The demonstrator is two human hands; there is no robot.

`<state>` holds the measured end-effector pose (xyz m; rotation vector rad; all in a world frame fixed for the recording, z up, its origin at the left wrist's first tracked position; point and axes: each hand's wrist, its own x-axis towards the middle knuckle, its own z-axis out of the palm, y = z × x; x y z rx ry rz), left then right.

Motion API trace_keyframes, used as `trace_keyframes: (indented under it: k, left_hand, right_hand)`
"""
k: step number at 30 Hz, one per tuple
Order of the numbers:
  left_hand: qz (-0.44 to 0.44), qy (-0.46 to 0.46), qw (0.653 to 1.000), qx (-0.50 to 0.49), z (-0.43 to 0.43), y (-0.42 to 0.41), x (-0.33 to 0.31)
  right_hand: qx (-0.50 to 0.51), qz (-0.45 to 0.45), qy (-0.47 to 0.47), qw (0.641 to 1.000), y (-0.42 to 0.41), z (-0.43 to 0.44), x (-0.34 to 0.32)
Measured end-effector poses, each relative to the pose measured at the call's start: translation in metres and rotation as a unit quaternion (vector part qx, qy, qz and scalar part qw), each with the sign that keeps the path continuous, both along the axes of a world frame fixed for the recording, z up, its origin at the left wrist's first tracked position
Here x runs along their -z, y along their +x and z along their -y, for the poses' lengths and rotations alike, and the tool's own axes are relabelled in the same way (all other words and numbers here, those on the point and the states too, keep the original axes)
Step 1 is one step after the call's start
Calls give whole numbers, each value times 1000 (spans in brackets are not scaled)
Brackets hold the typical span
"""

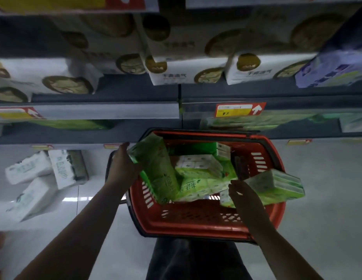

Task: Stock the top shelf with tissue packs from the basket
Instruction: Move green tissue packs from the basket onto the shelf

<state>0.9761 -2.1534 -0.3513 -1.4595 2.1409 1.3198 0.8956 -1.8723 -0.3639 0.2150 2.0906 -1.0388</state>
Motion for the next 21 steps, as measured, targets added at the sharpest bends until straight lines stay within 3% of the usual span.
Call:
trace_keyframes:
  k: [4,14,17,21]
  left_hand:
    - [13,22,1000,6,2,-10,19]
    - [75,-45,996,27,11,0,30]
    - [64,-40,997,-1,2,12,20]
    - [18,32,996,-85,-9,53,17]
  right_hand:
    - [-17,19,13,1000,4,5,13]
    - [-31,78,14,996,28,1,18]
    - [-20,101,13,995,31,-2,16]
    - [12,98,4,995,28,0,10]
